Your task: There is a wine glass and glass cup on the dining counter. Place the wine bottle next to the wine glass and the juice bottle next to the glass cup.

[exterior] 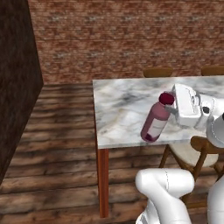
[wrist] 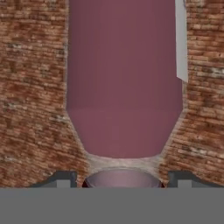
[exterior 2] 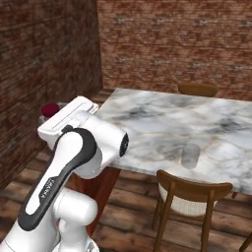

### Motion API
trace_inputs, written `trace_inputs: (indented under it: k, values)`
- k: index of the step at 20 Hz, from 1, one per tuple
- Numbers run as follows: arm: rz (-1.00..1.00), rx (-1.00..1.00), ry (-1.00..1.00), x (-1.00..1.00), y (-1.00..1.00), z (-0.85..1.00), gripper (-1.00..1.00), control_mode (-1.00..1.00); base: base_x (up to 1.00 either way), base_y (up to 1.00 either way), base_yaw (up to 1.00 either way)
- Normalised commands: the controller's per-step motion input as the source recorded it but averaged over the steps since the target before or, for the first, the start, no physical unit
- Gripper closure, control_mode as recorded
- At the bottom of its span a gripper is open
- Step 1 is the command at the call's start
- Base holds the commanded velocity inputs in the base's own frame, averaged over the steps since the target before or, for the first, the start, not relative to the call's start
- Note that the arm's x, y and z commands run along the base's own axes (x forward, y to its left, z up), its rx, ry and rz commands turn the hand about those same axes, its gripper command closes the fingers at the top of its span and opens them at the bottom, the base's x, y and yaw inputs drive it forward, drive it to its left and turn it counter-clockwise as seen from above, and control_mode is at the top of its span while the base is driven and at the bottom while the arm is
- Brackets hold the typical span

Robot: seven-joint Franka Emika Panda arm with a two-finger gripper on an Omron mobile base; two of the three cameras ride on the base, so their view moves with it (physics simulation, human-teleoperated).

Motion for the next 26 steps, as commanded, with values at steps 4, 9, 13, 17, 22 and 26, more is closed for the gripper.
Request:
trace_inputs:
  k: [4,9,13,17,22,26]
  values:
    - [-0.43,-0.16,0.11,0.0,-0.4,0.0,1.0,-1.0,0.0,0.0,0.0]
    - [-0.45,-0.15,0.08,0.11,-0.69,0.1,1.0,-1.0,0.0,0.0,0.0]
    - [-0.44,-0.13,0.04,0.38,-0.72,0.13,1.0,-1.0,0.0,0.0,0.0]
    - [-0.29,-0.05,0.04,0.78,-0.68,-0.34,1.0,-1.0,0.0,0.0,0.0]
    - [-0.17,0.0,0.01,1.0,-0.62,-0.58,1.0,-1.0,0.0,0.0,0.0]
    - [-0.13,-0.01,0.0,1.0,-0.47,-0.37,1.0,-1.0,0.0,0.0,0.0]
